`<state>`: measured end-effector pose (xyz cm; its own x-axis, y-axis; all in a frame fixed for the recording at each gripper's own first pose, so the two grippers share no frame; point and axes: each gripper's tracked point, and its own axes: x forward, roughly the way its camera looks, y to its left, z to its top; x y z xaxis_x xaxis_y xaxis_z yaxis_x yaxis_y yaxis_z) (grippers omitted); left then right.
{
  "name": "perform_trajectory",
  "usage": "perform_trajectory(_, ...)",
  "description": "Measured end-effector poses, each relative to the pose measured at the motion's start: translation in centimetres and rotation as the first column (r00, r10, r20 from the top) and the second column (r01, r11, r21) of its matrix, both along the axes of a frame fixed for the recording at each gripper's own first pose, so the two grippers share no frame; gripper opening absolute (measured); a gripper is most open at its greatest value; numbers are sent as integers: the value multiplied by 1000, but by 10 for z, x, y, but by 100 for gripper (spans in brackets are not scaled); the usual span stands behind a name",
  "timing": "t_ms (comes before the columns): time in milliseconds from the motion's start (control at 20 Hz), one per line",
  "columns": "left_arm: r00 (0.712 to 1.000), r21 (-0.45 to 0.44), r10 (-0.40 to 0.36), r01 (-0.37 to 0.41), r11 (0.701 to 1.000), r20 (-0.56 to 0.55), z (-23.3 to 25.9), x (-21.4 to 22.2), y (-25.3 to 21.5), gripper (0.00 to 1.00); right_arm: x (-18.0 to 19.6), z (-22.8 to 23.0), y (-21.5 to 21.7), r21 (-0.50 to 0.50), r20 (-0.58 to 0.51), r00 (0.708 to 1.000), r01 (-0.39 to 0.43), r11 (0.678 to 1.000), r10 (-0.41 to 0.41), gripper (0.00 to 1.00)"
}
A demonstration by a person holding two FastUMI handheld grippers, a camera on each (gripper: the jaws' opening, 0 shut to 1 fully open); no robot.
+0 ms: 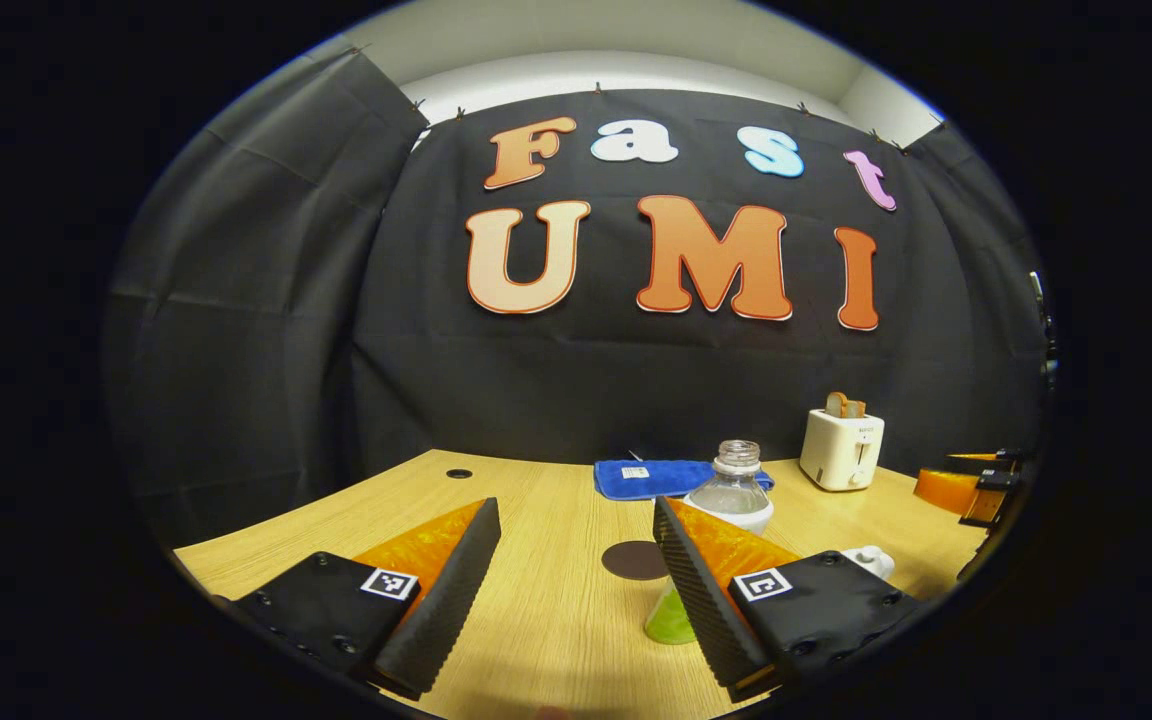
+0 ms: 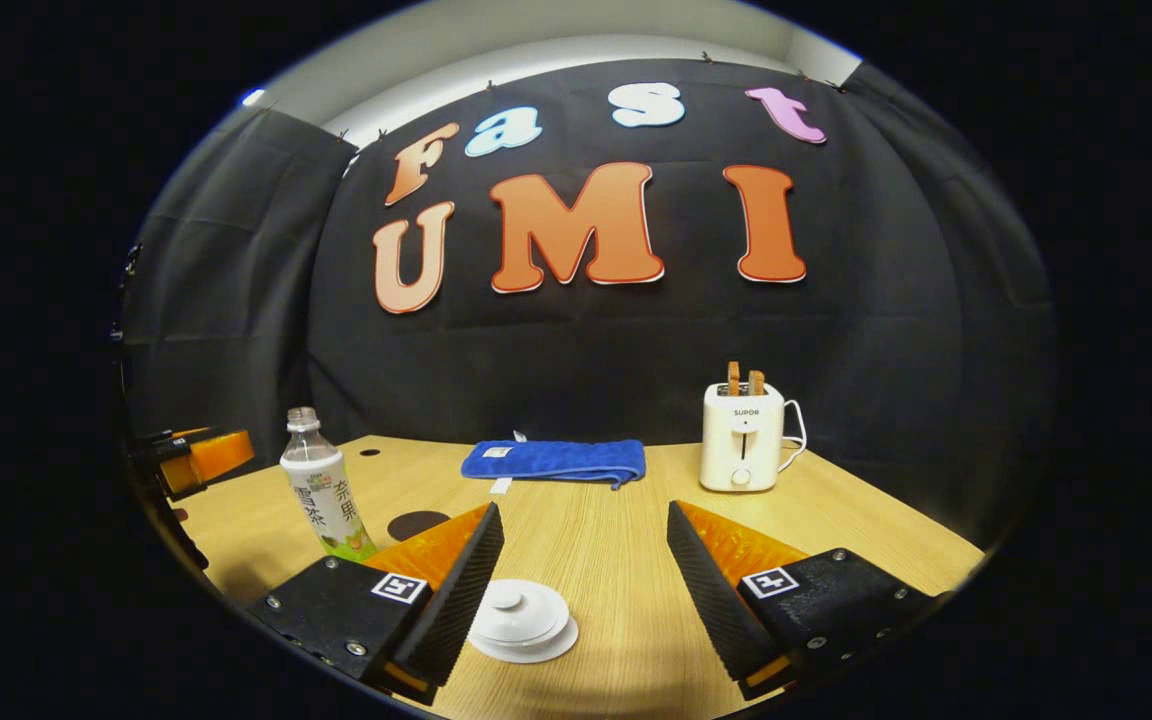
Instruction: Open the teacup lid with one hand, grasp the water bottle and pour water into the teacup with the other hand; after pouring, place the water bottle on the coaster and then close the teacup lid.
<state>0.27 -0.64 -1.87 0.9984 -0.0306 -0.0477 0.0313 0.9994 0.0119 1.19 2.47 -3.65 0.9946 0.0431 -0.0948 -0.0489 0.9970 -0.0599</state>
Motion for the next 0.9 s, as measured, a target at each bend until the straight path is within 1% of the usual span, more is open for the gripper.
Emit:
perform_trajectory(100,1000,6,3,-3,1000,1,0,0,1,99,1,-7,11,-5,-20,999,-26,1000,26,98)
perform_trajectory(250,1000,13,3,-3,1000,-3,-2,1,1,99,5,-22,21,-25,-53,998,-45,999,44,98)
perform_trajectory(800,1000,14,10,-10,1000,-19,-8,2,5,99,14,-67,33,-90,-170,983,-79,993,62,99)
perform_trajectory(850,1000,14,9,-9,1000,-20,-9,2,5,99,15,-69,34,-91,-173,983,-78,993,62,98)
perform_trajectory(900,1000,15,9,-8,1000,-21,-9,3,4,99,15,-71,35,-89,-177,982,-82,993,65,95)
